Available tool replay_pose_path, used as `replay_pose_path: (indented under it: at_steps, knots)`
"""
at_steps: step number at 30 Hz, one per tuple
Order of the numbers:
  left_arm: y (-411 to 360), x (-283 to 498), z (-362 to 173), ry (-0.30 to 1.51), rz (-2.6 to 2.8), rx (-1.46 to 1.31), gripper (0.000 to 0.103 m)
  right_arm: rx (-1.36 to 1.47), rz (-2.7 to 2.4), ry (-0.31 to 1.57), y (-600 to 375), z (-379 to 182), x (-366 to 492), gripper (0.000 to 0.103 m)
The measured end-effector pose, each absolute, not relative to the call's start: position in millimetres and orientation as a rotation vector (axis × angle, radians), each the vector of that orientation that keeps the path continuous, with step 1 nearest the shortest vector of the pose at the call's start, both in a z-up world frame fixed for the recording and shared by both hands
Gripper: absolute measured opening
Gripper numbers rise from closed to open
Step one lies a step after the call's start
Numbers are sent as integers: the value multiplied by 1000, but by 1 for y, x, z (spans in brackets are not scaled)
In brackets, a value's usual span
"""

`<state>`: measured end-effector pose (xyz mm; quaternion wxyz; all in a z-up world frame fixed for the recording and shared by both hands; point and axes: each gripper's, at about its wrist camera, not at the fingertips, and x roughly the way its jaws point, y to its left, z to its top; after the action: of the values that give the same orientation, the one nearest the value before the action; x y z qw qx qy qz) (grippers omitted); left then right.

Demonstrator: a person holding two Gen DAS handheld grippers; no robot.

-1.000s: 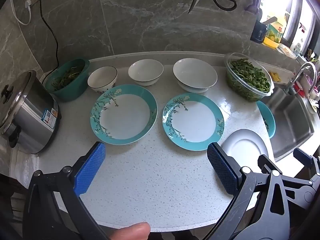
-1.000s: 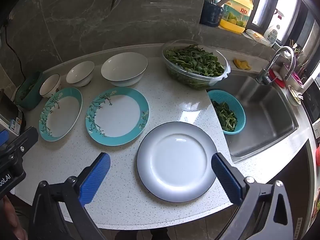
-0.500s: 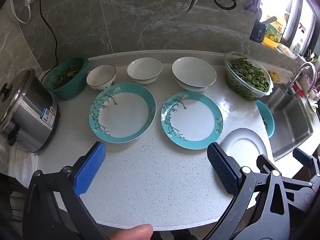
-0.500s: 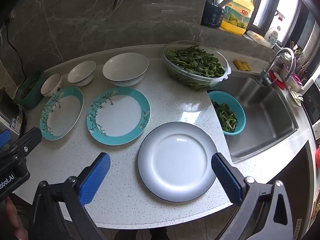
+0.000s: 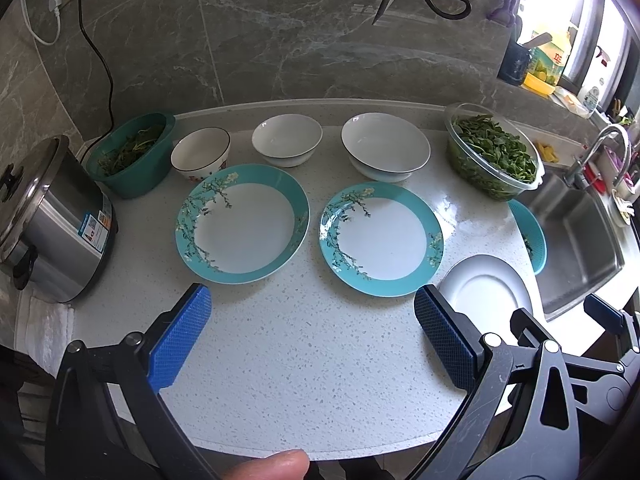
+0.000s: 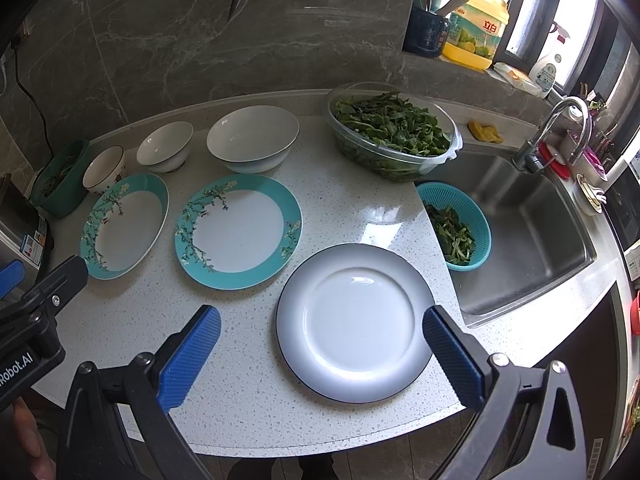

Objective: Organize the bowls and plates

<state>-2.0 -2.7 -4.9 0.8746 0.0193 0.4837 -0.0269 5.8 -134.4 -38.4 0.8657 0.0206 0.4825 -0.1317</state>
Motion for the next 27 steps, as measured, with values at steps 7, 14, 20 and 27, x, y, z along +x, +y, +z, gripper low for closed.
replay_pose_path:
  at_steps: [7, 14, 20, 27]
  knots:
    - [-1, -4, -6, 1010, -55, 39, 103, 34, -272, 1007, -129, -36, 3, 103]
    - [-1, -5, -6, 1010, -57, 39, 103, 35, -271, 1007, -128, -36, 3, 103]
    - [1, -6, -6, 1007, -57, 38, 103, 35, -270, 1006, -127, -35, 3, 103]
    - [3, -10, -5, 1006, -54, 36, 103, 28, -269, 1006, -125, -35, 2, 103]
